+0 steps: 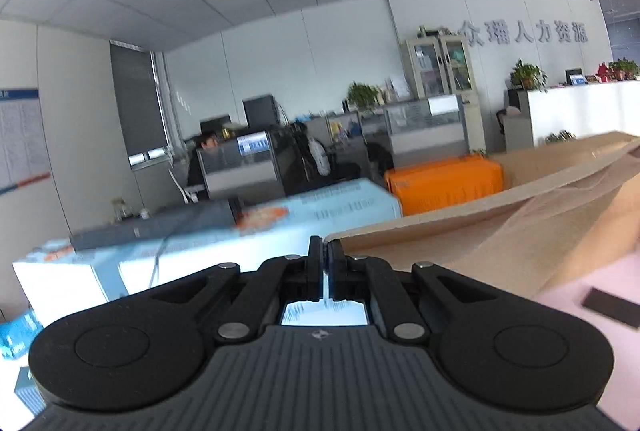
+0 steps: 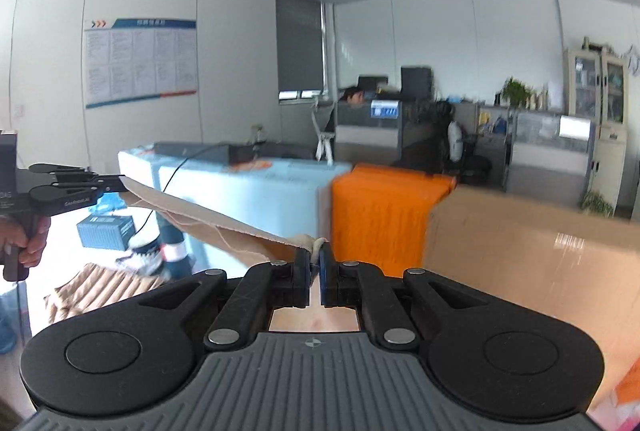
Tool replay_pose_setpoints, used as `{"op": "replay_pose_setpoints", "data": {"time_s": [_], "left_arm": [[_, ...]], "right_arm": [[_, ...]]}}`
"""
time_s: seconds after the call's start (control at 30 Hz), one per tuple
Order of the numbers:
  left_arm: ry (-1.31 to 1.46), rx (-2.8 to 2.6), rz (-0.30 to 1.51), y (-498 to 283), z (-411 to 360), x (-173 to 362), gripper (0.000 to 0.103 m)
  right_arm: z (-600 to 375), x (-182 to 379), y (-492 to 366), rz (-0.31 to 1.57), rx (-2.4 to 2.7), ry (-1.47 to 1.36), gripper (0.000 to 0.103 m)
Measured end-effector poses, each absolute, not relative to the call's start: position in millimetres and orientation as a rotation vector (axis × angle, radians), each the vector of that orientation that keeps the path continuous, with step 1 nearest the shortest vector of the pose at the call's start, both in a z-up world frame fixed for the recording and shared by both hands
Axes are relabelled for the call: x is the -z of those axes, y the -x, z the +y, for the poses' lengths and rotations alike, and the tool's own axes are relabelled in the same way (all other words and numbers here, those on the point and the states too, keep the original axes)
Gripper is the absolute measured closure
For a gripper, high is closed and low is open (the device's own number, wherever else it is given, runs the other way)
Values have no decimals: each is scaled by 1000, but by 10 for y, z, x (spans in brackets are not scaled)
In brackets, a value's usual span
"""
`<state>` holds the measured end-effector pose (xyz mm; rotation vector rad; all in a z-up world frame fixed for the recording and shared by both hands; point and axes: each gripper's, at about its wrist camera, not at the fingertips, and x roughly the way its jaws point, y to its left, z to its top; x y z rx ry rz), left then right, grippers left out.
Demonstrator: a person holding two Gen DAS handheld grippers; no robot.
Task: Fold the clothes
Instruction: 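Lift the top high with both tools, shake it out, lay it flat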
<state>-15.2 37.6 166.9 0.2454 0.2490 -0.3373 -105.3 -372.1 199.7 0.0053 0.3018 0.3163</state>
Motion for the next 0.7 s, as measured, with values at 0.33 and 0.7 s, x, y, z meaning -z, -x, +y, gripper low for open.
{"op": "replay_pose_setpoints", "data": {"time_s": [0.33,0.7], "left_arm": [[-198,362,818,759,692,99,101],[-215,339,877,875,757,292,101]], "right_arm": [[-3166,-78,1945,795,-323,-354,98],[-3149,207,2040,841,-310,-342,98]]}}
